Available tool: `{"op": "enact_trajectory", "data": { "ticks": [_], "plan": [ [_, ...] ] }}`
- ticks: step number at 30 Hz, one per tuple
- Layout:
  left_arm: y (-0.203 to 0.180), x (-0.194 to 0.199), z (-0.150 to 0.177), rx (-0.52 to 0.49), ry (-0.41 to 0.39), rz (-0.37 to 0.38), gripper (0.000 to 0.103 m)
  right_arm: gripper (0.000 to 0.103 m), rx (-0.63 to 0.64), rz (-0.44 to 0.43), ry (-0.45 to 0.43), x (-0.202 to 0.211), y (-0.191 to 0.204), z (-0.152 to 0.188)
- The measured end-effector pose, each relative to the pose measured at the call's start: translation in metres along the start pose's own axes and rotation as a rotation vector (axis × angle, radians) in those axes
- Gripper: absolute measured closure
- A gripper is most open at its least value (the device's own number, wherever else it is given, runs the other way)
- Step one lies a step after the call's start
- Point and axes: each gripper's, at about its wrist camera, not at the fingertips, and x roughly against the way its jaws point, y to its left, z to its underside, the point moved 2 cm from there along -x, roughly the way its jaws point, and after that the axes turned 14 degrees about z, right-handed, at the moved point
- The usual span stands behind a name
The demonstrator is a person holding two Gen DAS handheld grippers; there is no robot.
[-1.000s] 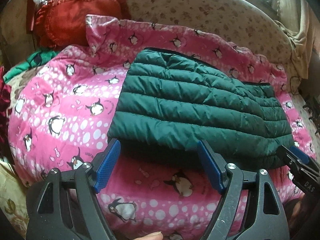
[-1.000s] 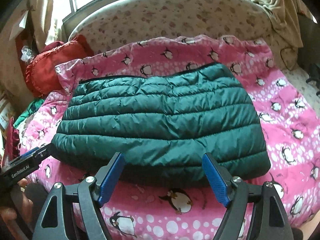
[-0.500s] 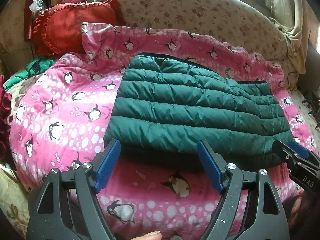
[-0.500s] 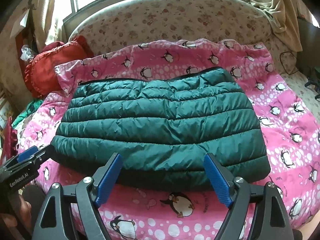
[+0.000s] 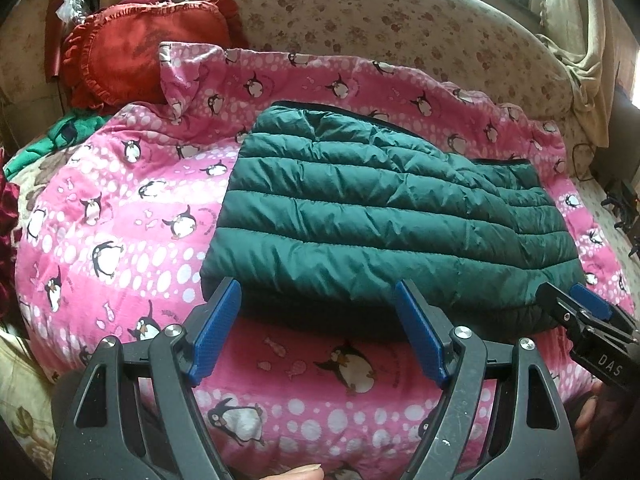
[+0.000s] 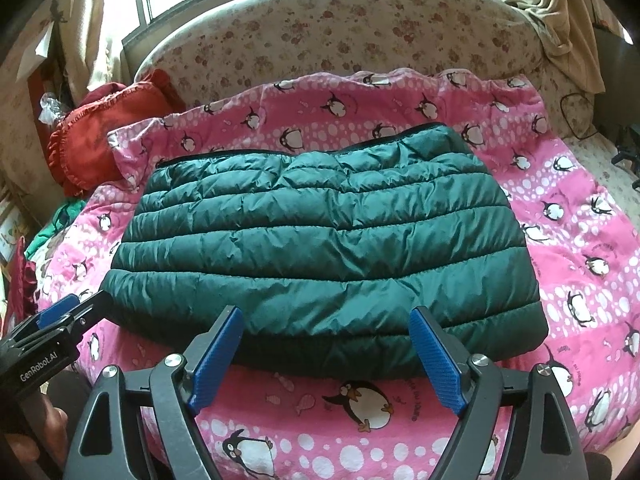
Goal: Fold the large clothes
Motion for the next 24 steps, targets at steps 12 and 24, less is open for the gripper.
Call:
{"op": "enact_trajectory", "data": {
  "ticks": [12,24],
  "plan": [
    [-0.0011,0.0009,0.0012,-0.003,-0.004,0.006,0.023,0.02,0.016,0.003,-0.005,-0.0006,0.0062,-0.0005],
    [-0.0062,0.0025,-0.0002,-0.013,-0.005,0.014,0.023,0.02,0.008,-0.002,-0.001,0.0007,0.0069,-0.0004]
  ]
}}
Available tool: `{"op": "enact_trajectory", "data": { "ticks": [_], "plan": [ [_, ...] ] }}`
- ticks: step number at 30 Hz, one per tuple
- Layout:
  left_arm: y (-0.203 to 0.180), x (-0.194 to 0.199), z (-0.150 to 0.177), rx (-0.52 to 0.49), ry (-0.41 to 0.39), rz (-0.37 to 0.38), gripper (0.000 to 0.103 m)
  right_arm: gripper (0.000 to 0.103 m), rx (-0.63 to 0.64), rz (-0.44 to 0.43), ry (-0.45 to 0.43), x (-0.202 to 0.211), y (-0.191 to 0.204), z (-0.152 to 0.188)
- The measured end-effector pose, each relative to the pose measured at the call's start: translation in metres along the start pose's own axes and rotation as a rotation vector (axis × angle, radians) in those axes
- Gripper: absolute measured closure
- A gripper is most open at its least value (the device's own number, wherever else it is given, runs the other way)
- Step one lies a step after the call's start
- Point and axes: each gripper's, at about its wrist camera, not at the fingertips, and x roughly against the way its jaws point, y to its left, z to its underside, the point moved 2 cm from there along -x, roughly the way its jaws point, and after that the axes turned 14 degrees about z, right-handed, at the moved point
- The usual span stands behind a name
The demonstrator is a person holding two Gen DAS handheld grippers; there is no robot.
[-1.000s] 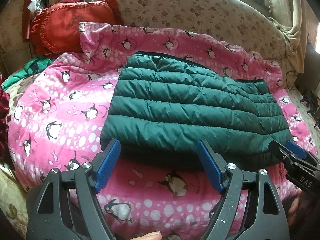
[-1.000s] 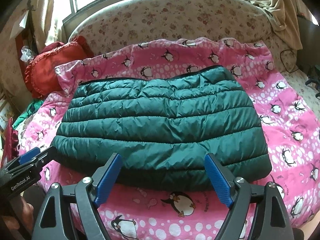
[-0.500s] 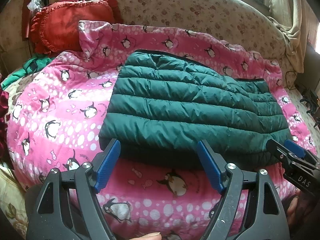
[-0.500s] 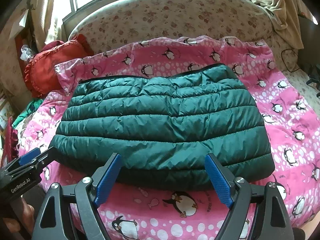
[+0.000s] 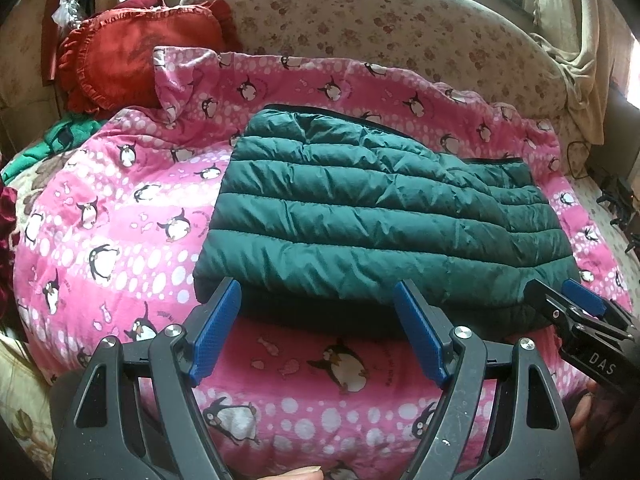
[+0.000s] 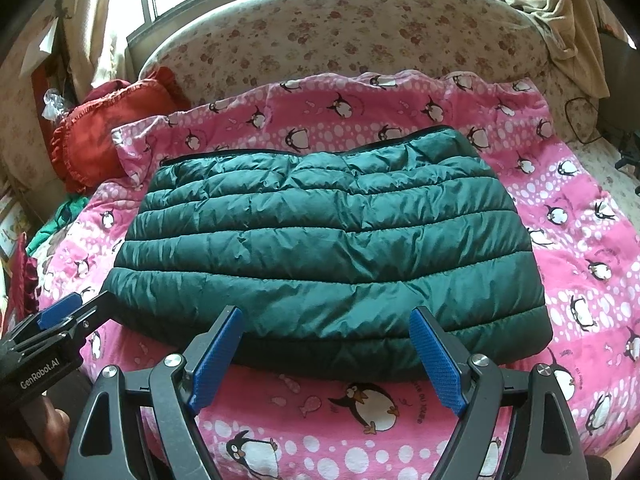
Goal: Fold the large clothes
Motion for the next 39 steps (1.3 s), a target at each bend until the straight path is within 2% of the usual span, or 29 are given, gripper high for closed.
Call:
{"op": "enact_trajectory", "data": {
  "ticks": [35,39],
  "plan": [
    [-0.0045,-0.0005,-0.0007,0.0,0.002,0.008,0.023,0.02,-0.007,-0.006,0.006,-0.0018,0.0026,0.0007],
    [-0.0023,0.0008,-0.0016,0.01,-0.016,0.021,0.023,0.02,-0.008,-0.005,0.01,-0.0028,0.0039,0.0022]
  ]
}}
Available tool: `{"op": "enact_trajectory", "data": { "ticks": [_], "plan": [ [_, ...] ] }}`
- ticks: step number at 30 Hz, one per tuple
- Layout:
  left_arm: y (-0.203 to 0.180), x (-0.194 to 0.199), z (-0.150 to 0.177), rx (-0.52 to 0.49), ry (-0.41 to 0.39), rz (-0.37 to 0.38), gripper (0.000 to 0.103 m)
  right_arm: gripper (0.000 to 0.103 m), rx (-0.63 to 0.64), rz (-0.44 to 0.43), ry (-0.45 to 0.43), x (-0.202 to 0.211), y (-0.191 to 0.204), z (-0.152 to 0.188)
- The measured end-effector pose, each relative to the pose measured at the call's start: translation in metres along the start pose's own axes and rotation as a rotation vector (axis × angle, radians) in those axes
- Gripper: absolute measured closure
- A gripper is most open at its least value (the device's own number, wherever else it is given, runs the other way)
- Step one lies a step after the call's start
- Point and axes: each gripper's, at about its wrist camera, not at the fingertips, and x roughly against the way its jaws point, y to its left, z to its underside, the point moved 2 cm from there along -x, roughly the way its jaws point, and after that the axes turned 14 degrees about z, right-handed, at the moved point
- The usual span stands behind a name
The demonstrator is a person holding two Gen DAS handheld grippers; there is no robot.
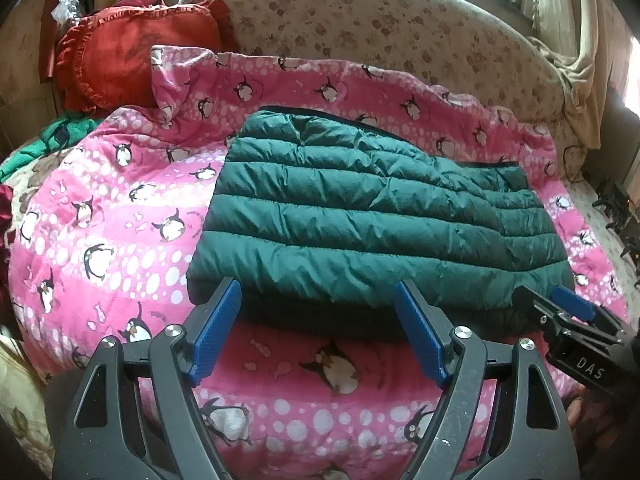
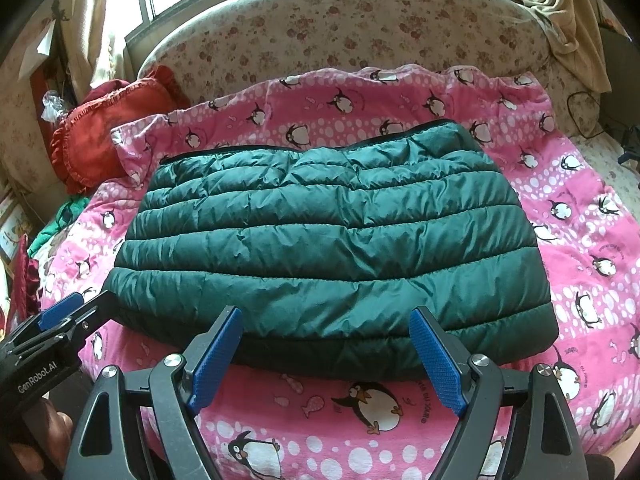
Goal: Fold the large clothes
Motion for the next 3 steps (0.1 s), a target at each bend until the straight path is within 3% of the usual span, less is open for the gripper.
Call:
{"op": "enact_trajectory", "data": {
  "ticks": [3],
  "plan": [
    [0.0022,0.0011,-0.0021,-0.007,-0.015,-0.009,0.023,0.02,-0.001,-0.002,0.003,-0.0029,-0.0006,0.0005]
  ]
}}
